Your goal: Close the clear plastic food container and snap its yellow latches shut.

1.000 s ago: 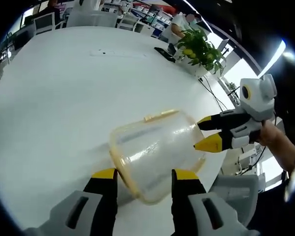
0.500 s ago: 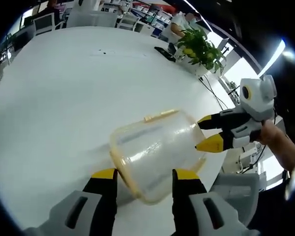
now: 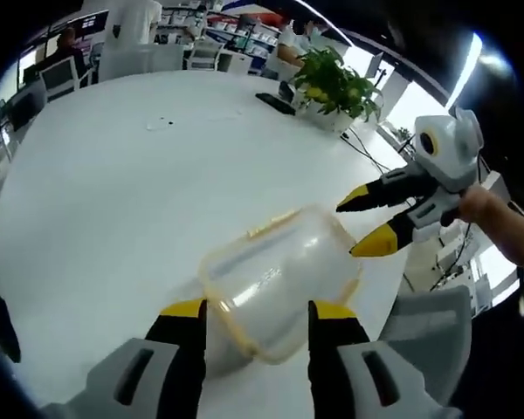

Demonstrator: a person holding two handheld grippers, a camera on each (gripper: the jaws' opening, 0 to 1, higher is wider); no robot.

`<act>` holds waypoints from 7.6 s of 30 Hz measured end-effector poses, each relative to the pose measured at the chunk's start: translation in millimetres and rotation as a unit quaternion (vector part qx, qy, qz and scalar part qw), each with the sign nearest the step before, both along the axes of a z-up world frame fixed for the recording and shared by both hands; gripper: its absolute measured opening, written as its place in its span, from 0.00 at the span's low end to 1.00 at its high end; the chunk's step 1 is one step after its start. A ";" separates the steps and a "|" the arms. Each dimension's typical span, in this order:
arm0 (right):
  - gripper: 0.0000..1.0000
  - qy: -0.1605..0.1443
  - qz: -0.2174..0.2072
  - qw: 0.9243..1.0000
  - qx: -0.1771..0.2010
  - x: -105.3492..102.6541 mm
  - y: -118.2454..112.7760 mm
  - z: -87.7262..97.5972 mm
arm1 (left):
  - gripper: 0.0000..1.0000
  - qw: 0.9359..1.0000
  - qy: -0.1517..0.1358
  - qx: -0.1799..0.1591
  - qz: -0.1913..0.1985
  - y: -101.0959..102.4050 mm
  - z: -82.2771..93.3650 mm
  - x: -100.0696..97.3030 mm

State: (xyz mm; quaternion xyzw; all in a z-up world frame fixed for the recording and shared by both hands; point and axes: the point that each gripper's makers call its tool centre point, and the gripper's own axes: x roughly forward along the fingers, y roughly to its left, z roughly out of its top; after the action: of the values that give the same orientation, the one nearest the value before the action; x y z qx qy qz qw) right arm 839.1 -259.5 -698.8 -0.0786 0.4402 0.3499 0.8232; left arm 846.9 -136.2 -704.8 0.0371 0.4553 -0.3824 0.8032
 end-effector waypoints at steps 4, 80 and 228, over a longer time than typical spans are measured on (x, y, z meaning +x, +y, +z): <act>0.35 -0.008 0.030 0.999 0.007 6.7 4.1 10.7 | 0.40 1.000 -0.019 0.003 -0.021 -4.0 8.0 -1.1; 0.37 -0.014 0.311 0.950 -0.028 26.6 63.7 -10.9 | 0.40 0.931 -0.182 0.070 -0.310 -67.6 -8.0 -42.9; 0.57 -0.131 0.179 0.975 0.028 -19.9 3.5 2.3 | 0.58 0.970 -0.199 0.029 -0.136 3.5 -8.1 -24.3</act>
State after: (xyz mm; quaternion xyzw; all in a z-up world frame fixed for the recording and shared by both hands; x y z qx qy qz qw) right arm 819.2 -255.9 -696.5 -0.1777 0.2975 0.4904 0.7996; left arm 822.7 -132.7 -712.9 0.1970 0.2880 -0.4593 0.8169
